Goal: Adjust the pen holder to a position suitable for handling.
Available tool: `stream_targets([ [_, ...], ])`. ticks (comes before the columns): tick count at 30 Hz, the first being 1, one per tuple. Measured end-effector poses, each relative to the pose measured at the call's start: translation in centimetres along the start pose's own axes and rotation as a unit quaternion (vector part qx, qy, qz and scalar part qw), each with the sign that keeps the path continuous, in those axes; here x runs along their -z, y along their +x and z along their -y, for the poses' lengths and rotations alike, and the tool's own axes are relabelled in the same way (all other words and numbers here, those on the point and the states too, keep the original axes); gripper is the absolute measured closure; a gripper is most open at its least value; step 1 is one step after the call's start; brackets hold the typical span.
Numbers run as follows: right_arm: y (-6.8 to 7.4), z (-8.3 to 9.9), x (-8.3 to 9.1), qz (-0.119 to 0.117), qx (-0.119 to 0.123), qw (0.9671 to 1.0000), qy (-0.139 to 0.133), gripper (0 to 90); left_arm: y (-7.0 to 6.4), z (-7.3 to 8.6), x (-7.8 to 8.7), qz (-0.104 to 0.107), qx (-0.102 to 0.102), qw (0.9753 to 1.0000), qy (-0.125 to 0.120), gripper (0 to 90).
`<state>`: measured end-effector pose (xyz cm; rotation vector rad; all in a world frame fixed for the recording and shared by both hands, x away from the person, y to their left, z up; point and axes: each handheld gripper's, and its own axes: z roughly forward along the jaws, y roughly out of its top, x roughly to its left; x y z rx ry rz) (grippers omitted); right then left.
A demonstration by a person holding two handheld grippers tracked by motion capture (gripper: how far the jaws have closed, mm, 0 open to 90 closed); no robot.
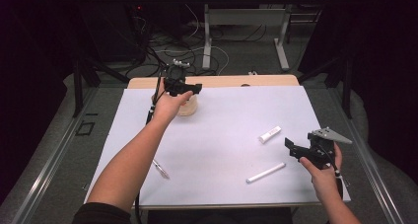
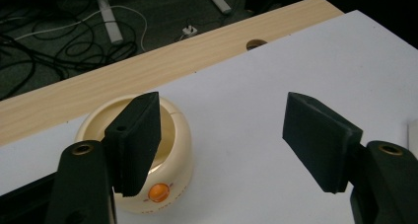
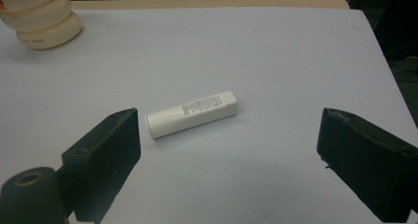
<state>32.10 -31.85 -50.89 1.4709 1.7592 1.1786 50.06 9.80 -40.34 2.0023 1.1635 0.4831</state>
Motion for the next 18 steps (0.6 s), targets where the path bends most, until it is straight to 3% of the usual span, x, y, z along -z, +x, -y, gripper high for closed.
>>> stream_targets([
  [8, -0.1, 0.1, 0.0, 0.003, -0.004, 1.0000, 0.006, 10.2, 1.2, -0.1, -1.3, -0.022, 0.005, 0.9996, 0.017, 32.3],
  [11, -0.2, 0.1, -0.1, 0.004, -0.005, 1.0000, 0.001, 10.5, 1.8, -0.1, -1.9, -0.018, 0.022, 0.9991, 0.031, 32.3],
  [18, -0.1, 0.1, -0.2, 0.001, -0.008, 0.9999, 0.006, 11.3, 2.8, 0.0, -3.0, -0.013, 0.034, 0.9984, 0.044, 34.2],
])
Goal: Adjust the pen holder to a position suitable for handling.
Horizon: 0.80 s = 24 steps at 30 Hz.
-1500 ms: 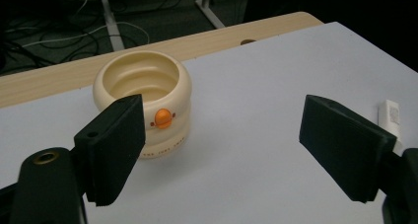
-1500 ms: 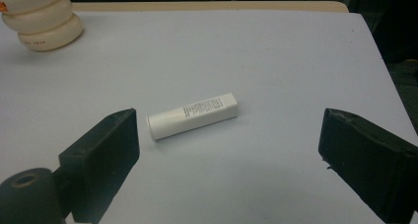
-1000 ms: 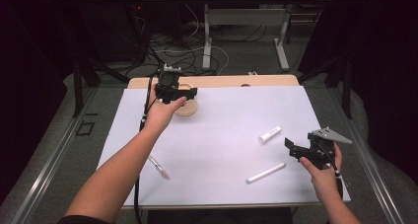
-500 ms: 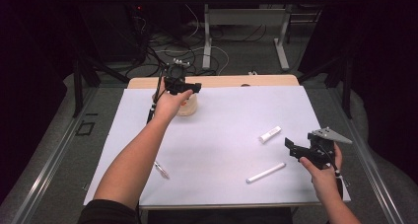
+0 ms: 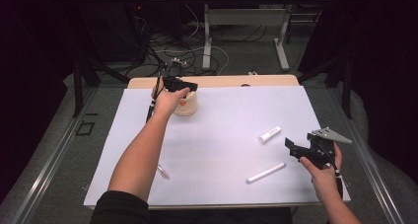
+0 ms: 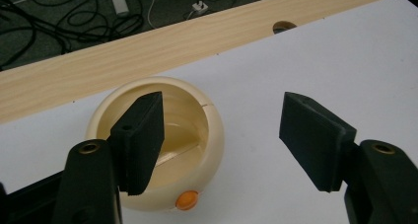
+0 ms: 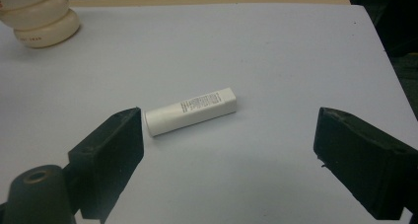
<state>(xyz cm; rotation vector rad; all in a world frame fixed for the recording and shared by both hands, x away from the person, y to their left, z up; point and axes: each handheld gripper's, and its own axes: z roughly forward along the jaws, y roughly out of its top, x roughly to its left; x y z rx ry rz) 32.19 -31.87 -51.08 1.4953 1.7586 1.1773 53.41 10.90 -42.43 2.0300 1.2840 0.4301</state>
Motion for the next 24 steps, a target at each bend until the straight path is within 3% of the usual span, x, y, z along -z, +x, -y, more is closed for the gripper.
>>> stream_targets([
  [5, -0.1, -0.1, -0.1, -0.005, 0.005, 1.0000, 0.000, 11.4, 0.9, 0.1, -0.9, 0.002, 0.015, 0.9998, 0.010, 42.0],
  [14, -0.2, 0.0, -0.2, -0.002, -0.001, 1.0000, 0.003, 11.6, 1.5, 0.3, -1.9, 0.015, 0.042, 0.9986, 0.028, 45.6],
  [18, -0.2, 0.0, -0.3, -0.004, -0.003, 0.9999, 0.009, 11.6, 1.5, 0.4, -2.2, 0.011, 0.038, 0.9982, 0.044, 49.6],
  [24, -0.2, 0.1, -0.3, -0.004, -0.004, 1.0000, 0.006, 11.7, 1.5, 0.5, -2.5, 0.003, 0.036, 0.9982, 0.049, 51.2],
])
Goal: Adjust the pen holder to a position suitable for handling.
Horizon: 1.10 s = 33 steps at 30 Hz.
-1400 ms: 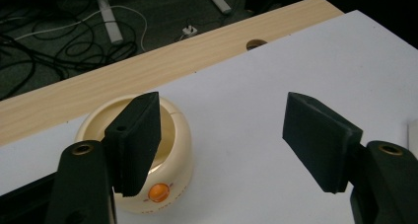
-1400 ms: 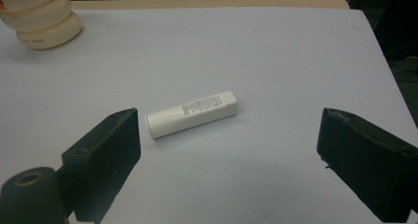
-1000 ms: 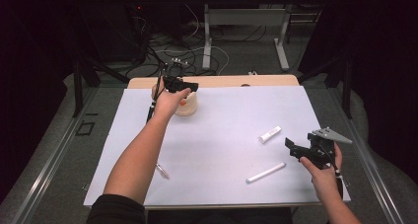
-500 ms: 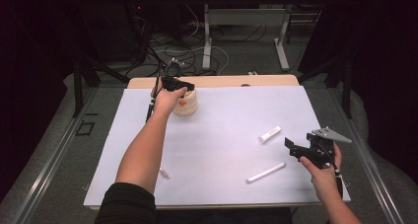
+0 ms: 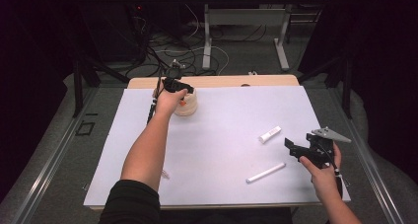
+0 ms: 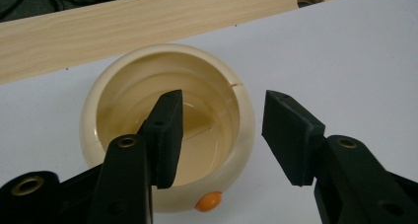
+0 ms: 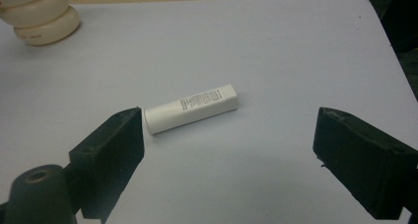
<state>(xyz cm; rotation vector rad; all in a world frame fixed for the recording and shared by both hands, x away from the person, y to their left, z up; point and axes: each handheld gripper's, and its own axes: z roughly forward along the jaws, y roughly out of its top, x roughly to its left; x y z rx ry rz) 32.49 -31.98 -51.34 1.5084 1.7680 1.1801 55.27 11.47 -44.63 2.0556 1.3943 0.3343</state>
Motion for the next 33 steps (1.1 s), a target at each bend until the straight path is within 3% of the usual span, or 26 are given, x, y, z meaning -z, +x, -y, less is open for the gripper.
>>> stream_targets([
  [2, -0.1, 0.0, -0.2, 0.003, 0.001, 0.9999, -0.010, 11.7, 0.0, 0.1, -0.2, -0.002, 0.003, 1.0000, 0.009, 52.4],
  [6, -0.2, 0.0, 0.0, 0.000, 0.000, 1.0000, 0.005, 11.9, 0.0, 0.3, -0.7, 0.009, 0.008, 0.9998, 0.019, 54.1],
  [15, -0.2, 0.0, 0.0, 0.000, -0.002, 1.0000, 0.008, 11.9, -0.1, 1.0, -1.7, 0.018, 0.004, 0.9994, 0.031, 59.0],
  [33, -0.1, 0.0, -0.1, -0.003, 0.000, 1.0000, 0.008, 12.2, -0.6, 1.1, -2.2, 0.009, -0.028, 0.9987, 0.042, 61.4],
])
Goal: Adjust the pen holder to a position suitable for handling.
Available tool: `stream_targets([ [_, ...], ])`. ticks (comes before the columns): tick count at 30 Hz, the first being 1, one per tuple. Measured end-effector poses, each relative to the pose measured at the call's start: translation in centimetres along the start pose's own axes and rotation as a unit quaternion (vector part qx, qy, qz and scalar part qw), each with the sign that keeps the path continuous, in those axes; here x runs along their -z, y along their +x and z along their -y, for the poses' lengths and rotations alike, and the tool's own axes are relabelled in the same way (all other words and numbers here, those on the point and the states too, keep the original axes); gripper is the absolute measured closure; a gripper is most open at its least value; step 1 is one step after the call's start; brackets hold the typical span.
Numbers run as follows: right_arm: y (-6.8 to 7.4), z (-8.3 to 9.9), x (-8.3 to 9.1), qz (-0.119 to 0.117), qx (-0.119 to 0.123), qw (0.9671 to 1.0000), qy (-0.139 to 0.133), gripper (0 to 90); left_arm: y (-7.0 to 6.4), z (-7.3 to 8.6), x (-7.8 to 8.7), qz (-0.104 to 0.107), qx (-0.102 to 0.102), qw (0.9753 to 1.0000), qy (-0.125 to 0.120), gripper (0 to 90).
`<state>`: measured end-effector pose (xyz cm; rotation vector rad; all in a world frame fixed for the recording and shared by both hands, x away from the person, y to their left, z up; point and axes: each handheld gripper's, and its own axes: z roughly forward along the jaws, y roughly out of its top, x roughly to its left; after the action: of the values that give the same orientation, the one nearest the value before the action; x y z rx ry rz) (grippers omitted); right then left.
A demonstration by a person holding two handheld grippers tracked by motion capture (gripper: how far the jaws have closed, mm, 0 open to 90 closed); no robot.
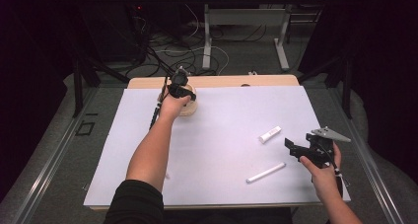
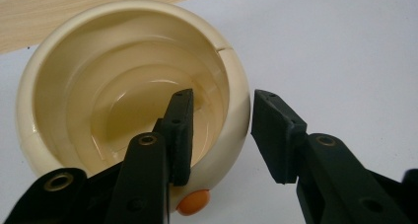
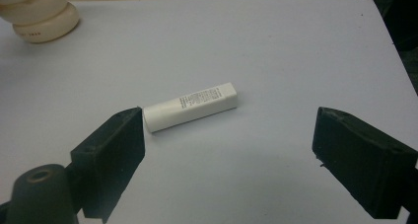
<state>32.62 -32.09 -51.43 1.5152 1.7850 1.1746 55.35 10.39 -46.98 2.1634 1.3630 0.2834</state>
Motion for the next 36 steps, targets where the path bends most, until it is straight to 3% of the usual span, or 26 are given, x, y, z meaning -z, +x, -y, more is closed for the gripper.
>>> stream_targets([
  [12, 0.0, -0.1, 0.0, -0.002, 0.009, 1.0000, -0.001, 12.2, -0.4, 0.0, 0.0, 0.008, -0.014, 0.9998, 0.009, 70.4],
  [21, 0.0, -0.1, 0.0, -0.002, 0.010, 1.0000, 0.000, 12.3, -0.4, 0.0, 0.3, 0.011, -0.037, 0.9991, 0.015, 77.3],
  [36, 0.0, -0.1, 0.1, -0.001, 0.009, 1.0000, -0.001, 12.2, -1.3, 0.4, 1.3, 0.031, -0.048, 0.9978, 0.035, 76.8],
])
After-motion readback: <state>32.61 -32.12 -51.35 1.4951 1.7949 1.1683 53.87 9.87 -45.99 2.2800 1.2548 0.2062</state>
